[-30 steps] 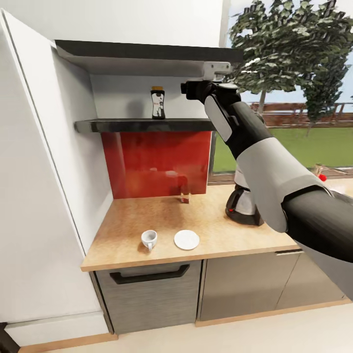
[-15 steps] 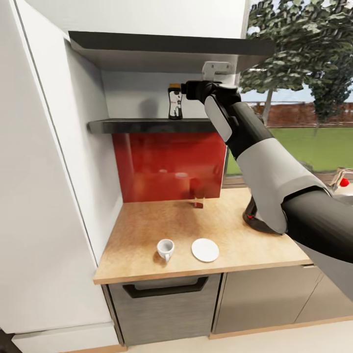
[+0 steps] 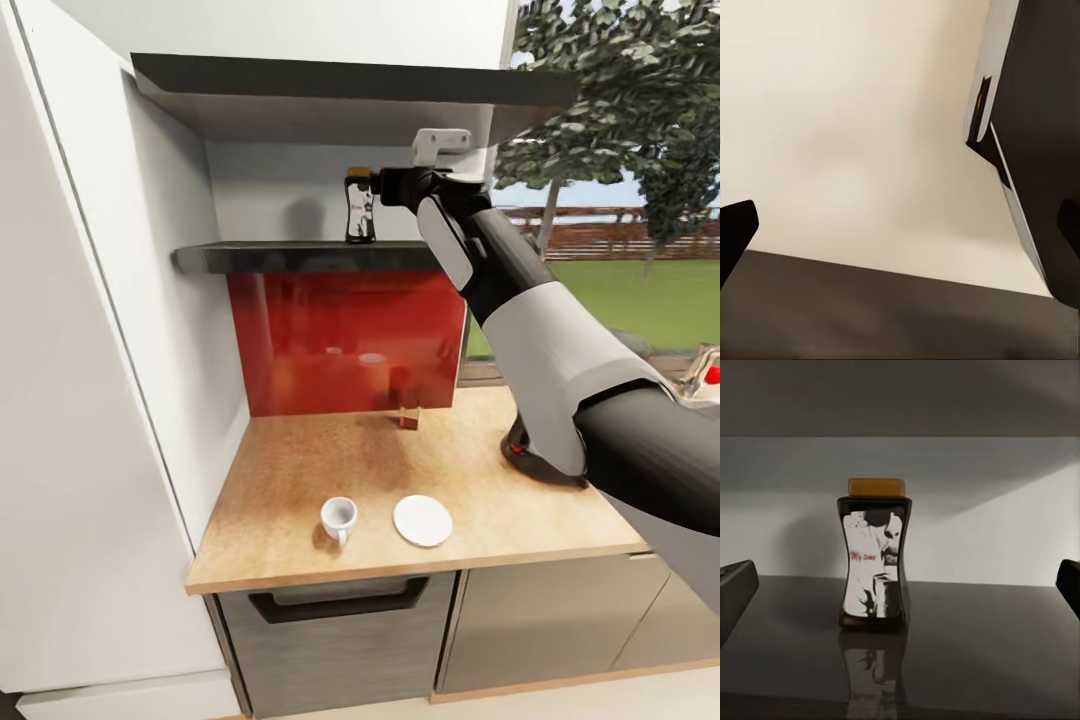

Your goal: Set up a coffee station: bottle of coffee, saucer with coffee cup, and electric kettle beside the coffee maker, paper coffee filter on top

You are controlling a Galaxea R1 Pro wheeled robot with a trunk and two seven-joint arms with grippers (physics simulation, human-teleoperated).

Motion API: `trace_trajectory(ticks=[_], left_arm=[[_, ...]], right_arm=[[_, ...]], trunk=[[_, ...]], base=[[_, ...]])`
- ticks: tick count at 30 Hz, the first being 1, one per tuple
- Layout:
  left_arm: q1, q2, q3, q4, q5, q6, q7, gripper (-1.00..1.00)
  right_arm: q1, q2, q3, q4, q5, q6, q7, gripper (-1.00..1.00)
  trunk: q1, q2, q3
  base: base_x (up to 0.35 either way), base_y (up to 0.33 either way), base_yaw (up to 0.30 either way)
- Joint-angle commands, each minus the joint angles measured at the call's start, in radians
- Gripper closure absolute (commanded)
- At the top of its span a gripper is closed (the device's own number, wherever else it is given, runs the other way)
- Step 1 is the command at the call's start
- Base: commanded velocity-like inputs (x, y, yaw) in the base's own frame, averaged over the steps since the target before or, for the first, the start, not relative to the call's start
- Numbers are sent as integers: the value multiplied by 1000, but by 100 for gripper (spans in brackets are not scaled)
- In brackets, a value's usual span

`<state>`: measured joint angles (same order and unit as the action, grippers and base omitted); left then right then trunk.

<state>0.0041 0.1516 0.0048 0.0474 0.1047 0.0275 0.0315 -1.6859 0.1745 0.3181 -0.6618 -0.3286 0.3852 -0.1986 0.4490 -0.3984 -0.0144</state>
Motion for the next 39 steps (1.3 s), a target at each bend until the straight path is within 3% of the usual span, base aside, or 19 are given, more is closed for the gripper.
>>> trace_trajectory(ticks=[1, 4, 12, 21, 39], left_arm=[[0, 0, 0, -1, 10, 9, 1, -100], [0, 0, 0, -1, 10, 15, 2, -100], [2, 0, 0, -1, 10, 18, 1, -100], [2, 0, 0, -1, 10, 19, 2, -100], [2, -2, 0, -1, 10, 20, 1, -100]], right_arm=[[-1, 0, 3, 0, -8, 3, -8, -100], [0, 0, 4, 0, -7, 3, -9, -100], [0, 0, 5, -2, -11, 0, -112, -100], [0, 0, 7, -2, -13, -2, -120, -100], [2, 0, 7, 27, -13, -1, -119, -100]], trunk=[[1, -2, -1], [1, -2, -1], [1, -2, -1], [1, -2, -1], [1, -2, -1]], base=[[234, 0, 0], [130, 0, 0], [68, 39, 0], [183, 162, 0], [80, 26, 0]])
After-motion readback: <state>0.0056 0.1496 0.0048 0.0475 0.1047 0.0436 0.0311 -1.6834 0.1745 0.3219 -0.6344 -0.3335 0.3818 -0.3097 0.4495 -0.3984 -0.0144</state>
